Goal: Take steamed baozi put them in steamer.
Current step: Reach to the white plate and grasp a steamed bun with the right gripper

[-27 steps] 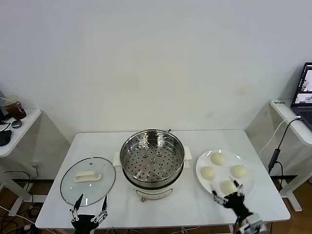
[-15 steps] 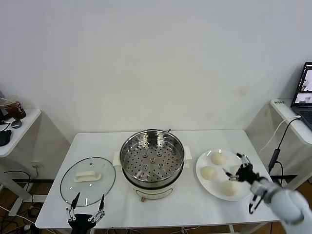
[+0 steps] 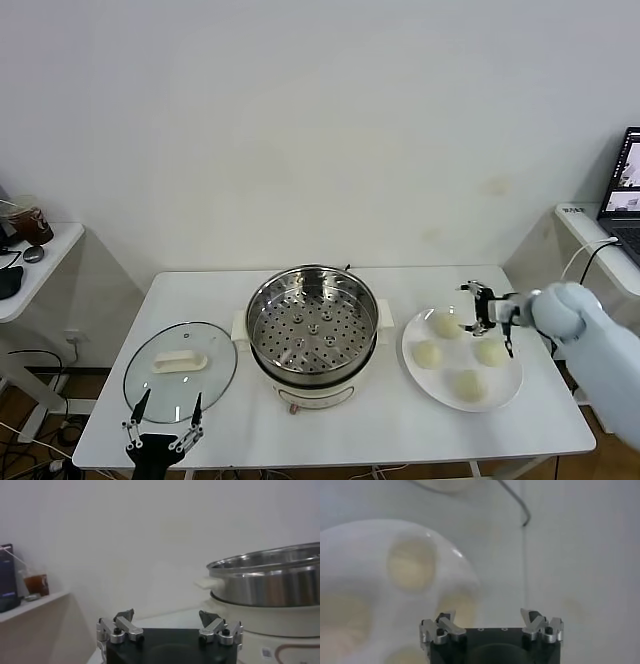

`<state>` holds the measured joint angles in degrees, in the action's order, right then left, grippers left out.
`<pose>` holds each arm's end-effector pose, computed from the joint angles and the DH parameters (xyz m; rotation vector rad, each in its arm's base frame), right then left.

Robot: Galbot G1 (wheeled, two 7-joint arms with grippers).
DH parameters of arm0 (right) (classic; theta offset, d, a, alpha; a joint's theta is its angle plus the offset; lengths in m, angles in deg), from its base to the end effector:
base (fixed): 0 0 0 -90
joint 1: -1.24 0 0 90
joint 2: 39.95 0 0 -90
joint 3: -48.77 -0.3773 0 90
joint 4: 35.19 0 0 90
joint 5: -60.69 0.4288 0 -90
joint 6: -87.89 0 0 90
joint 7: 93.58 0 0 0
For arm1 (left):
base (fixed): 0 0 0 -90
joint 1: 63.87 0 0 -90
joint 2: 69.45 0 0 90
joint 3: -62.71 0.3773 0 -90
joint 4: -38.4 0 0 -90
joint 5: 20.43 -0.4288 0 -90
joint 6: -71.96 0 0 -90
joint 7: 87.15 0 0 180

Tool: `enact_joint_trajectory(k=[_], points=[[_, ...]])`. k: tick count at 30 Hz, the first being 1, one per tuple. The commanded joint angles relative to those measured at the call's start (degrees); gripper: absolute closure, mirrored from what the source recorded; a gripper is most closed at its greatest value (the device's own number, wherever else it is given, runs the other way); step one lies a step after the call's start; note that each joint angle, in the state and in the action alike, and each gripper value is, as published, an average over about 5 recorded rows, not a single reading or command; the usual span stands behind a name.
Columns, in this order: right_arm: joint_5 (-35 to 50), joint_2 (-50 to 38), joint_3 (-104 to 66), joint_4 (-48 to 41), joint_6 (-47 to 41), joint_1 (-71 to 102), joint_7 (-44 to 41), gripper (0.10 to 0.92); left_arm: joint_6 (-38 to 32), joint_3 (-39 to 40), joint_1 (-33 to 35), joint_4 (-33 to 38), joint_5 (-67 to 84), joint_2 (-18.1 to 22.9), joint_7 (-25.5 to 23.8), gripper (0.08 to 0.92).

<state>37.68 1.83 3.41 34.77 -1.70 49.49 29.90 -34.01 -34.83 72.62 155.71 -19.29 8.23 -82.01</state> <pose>0.5870 -0.2023 -0.2272 1.1779 -1.6136 1.5975 0.1398 0.0874 -0.3880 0.0567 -3.0898 -0.3527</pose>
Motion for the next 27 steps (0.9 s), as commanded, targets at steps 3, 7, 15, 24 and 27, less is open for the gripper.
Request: enact_joint_trajectory(k=[3, 7, 15, 24, 27], points=[[2.0, 4.5, 18.6, -14.0, -2.8, -15.3, -8.0, 0.203, -0.2, -1.0, 0.0, 0.0, -0.3, 0.0, 0.0, 0.177], [2.3, 6.0, 19.0, -14.9, -3.4, -14.4, -6.7, 0.203, -0.2, -1.3, 0.0, -0.3, -0.4, 0.0, 0.0, 0.177], [1.0, 9.0, 18.9, -17.8, -3.7, -14.1, -4.6, 0.203, -0.4, -2.1, 0.4, -0.2, -0.4, -0.1, -0.1, 0.177], [0.9, 10.7, 19.5, -18.6, -4.1, -13.5, -3.8, 0.212, -0.6, -2.5, 0.4, 0.0, -0.8, 0.1, -0.1, 0.177], [0.6, 10.9, 19.6, -18.6, -4.3, -13.0, -3.6, 0.251, -0.8, -2.6, 0.4, 0.0, -1.1, 0.1, -0.1, 0.177]])
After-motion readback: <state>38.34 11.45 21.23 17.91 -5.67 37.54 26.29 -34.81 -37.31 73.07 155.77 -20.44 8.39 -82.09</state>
